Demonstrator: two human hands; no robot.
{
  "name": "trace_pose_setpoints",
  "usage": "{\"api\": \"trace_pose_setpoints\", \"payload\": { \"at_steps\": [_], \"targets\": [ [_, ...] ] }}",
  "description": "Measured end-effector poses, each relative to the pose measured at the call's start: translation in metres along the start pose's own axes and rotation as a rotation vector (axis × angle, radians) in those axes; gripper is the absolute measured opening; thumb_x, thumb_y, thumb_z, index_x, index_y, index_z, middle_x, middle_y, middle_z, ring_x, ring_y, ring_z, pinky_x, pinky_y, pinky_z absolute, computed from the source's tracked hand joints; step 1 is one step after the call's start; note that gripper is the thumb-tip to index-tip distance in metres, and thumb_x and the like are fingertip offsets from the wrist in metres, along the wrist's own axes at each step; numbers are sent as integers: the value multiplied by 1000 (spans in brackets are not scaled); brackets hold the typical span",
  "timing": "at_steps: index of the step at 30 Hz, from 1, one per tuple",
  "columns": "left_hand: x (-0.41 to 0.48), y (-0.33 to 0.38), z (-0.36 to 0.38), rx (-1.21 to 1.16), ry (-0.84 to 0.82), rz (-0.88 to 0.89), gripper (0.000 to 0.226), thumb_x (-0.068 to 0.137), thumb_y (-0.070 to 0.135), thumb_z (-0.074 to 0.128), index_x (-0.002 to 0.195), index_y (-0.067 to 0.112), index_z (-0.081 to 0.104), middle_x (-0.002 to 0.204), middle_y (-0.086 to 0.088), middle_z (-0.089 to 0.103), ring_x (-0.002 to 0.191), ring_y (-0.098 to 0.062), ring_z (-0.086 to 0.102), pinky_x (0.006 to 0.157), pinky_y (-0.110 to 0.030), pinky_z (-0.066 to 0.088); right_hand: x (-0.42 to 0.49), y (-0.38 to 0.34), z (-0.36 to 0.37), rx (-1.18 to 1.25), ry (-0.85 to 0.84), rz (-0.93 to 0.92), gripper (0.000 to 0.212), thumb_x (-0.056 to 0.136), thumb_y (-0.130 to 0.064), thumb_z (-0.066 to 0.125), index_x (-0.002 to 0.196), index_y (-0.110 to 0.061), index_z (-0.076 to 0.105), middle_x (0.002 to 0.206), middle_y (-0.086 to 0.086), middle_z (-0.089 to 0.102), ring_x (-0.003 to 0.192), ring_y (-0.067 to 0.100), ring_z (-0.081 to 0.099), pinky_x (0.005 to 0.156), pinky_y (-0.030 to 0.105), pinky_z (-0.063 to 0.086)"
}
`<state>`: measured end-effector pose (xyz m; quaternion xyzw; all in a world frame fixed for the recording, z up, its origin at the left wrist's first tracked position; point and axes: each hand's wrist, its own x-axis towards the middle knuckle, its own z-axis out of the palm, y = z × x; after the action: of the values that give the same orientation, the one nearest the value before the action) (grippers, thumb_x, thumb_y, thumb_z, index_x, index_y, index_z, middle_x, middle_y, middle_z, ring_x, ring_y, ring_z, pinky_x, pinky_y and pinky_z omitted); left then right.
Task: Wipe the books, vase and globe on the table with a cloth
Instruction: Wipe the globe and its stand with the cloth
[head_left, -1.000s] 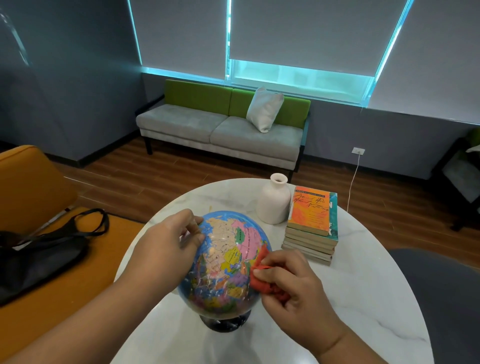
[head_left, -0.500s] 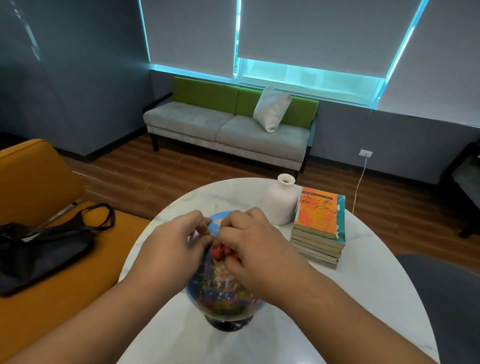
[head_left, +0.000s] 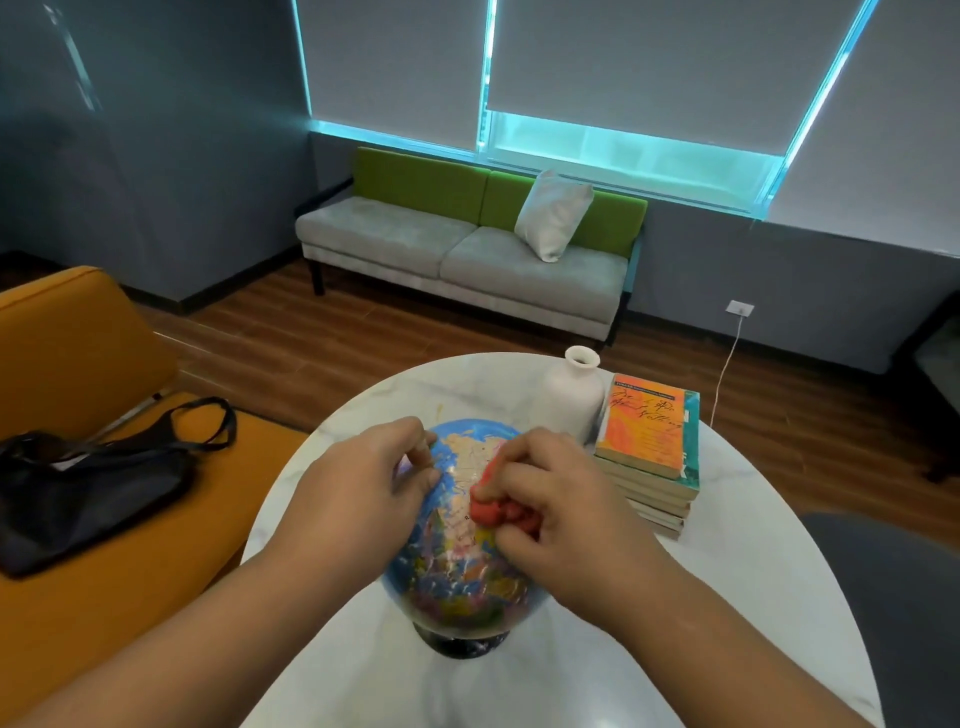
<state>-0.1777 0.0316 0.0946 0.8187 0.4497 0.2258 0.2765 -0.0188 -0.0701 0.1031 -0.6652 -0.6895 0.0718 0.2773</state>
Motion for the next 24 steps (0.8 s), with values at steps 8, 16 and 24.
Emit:
{"api": "trace_pose_setpoints", "payload": {
  "at_steps": [8,16,24],
  "targets": [
    [-5,3,-2,34,10,13,13,89,29,65,82,30,54,112,16,67,99,-14,62,79,-39,56,35,-12,1,-58,-26,4,14,84,-21,63,96,-26,69,105,-12,51,99,10,41,82,22,42],
    [-2,4,1,40,13,-22,15,89,30,65,79,30,53,118,20,64,102,-10,60,82,-36,55,9,53,1,620,209,664,22,86,-9,64,80,-28,73,85,-8,69,84,13,65,71,26,54],
    [-6,3,2,13,26,-10,15,89,27,64,78,29,55,118,19,65,105,-10,61,80,-39,56,30,1,-3,55,-10,95,17,84,-15,63,88,-31,70,99,-15,51,96,3,46,82,15,42]
  ]
}}
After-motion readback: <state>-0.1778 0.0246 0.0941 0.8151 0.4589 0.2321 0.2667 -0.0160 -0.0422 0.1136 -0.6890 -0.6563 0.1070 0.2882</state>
